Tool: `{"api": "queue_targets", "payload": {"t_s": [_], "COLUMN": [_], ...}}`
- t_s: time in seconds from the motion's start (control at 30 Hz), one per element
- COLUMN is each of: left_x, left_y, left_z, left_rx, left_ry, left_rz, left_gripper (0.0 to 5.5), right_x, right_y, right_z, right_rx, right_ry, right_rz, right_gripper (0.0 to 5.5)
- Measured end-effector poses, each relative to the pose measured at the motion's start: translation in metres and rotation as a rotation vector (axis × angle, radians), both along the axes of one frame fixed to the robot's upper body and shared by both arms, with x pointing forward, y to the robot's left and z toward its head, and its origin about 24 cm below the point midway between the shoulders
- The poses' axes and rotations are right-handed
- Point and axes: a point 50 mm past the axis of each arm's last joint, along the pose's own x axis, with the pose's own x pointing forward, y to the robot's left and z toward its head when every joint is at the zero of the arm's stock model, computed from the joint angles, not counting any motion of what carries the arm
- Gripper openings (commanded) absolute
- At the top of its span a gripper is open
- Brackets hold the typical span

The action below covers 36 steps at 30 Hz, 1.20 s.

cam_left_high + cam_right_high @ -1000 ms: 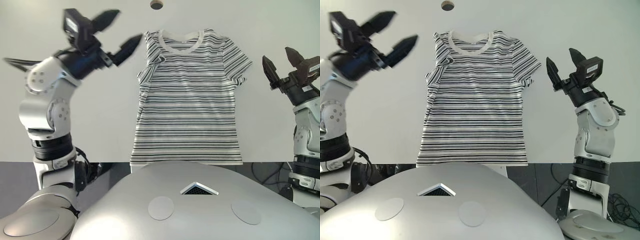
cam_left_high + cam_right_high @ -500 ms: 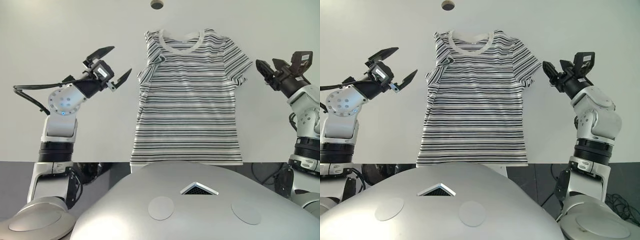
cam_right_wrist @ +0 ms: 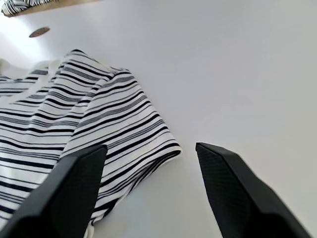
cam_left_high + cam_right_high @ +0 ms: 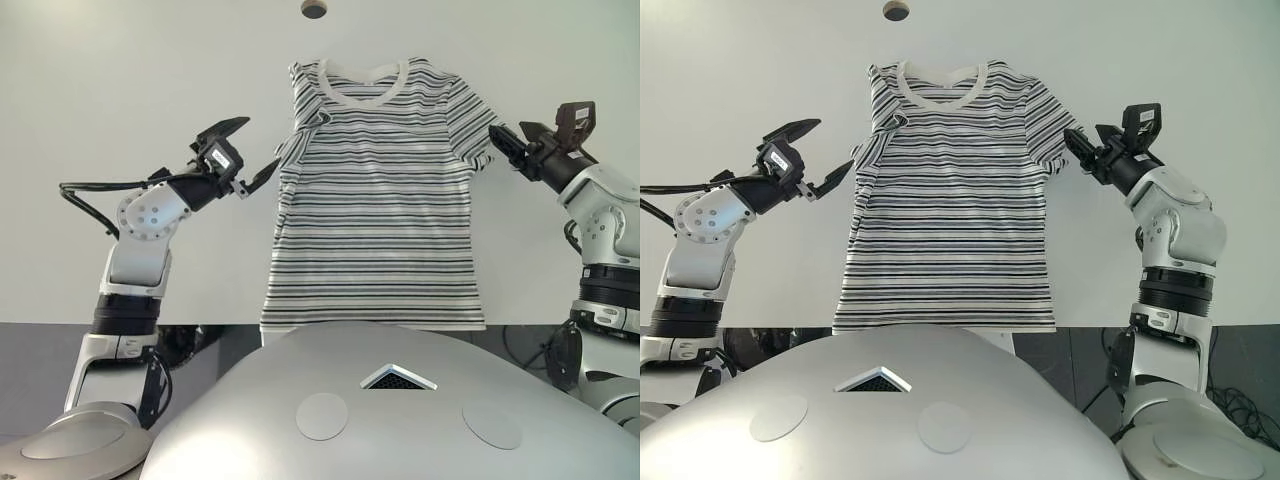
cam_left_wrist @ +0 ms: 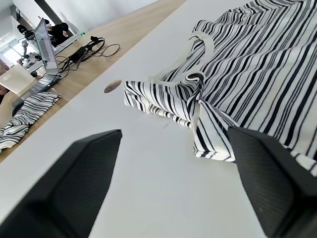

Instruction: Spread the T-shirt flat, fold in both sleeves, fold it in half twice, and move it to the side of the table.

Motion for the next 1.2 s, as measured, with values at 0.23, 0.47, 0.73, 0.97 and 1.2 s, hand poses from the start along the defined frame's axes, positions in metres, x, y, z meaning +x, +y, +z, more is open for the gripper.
{"api": "queue_targets", "payload": {"t_s": [0.23, 0.47, 0.73, 0.97, 1.2], "left_x": [-0.002, -0.002, -0.001, -0.001, -0.001], "left_y": [-0.003, -0.005, -0.004, -0.005, -0.006], "left_z": [0.002, 0.006, 0.007, 0.008, 0.008], "left_rx": [-0.01, -0.013, -0.018, -0.023, -0.03], "left_ry": [-0.011, -0.023, -0.021, -0.026, -0.028], "left_rz": [-0.008, -0.013, -0.005, -0.003, 0.001], "left_gripper": [3.96, 3.99, 3.99, 3.99, 3.99], "right_x": [0.011, 0.02, 0.018, 0.017, 0.015], "right_y": [0.0, -0.004, 0.002, 0.009, 0.013], "right_z": [-0.012, -0.015, -0.014, -0.012, -0.005], "right_rx": [-0.039, -0.103, -0.082, -0.055, -0.062], "right_ry": [0.034, 0.027, 0.033, 0.037, -0.006], "right_rz": [-0.015, -0.02, 0.023, 0.058, 0.062], "right_gripper": [3.38, 2.6, 0.93, 0.03, 0.03]}}
